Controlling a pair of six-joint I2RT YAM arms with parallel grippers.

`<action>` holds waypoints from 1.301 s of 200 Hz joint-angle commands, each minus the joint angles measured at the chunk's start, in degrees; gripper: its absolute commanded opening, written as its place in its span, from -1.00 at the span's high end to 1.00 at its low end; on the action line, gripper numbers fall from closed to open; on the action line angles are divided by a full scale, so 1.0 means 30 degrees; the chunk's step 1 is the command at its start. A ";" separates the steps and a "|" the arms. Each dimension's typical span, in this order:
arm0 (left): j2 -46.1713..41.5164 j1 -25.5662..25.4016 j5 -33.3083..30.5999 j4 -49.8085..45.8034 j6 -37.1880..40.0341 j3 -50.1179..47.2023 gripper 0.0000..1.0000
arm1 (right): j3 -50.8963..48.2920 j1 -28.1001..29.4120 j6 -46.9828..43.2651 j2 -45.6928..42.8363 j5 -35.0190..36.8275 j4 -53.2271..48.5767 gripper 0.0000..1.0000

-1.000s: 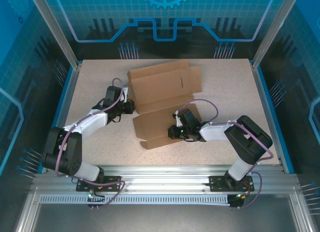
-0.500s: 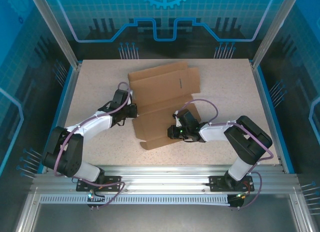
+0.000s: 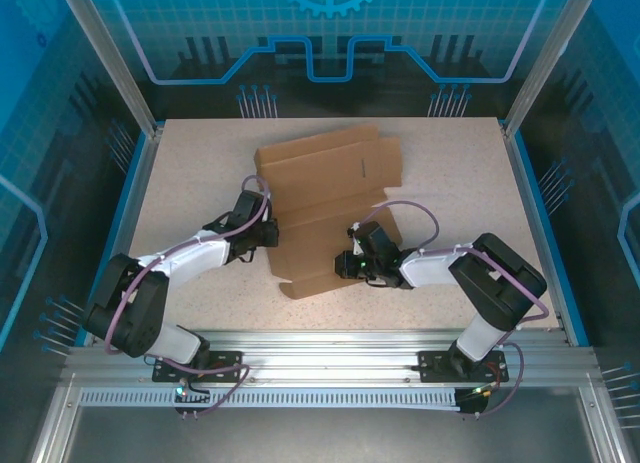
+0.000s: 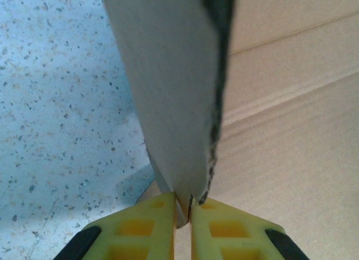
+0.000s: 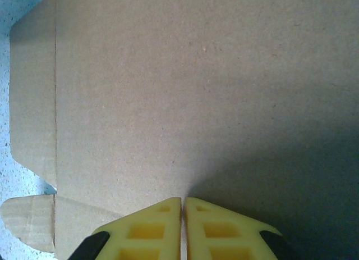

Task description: Fold the paper box

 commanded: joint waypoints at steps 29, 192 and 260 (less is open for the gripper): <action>0.0544 -0.0285 -0.0193 -0.0631 -0.0626 -0.0771 0.73 | -0.1191 0.1097 0.1058 0.0097 0.0536 -0.1253 0.75; -0.2433 0.2280 0.2291 -0.3409 -0.1869 0.1598 0.39 | -0.2146 0.1722 0.1607 -0.0299 0.0958 -0.0485 0.74; 0.0384 0.5371 0.4730 -0.6028 0.0727 0.6509 -0.01 | -0.2058 0.1665 0.1411 -0.0203 0.0738 -0.0374 0.71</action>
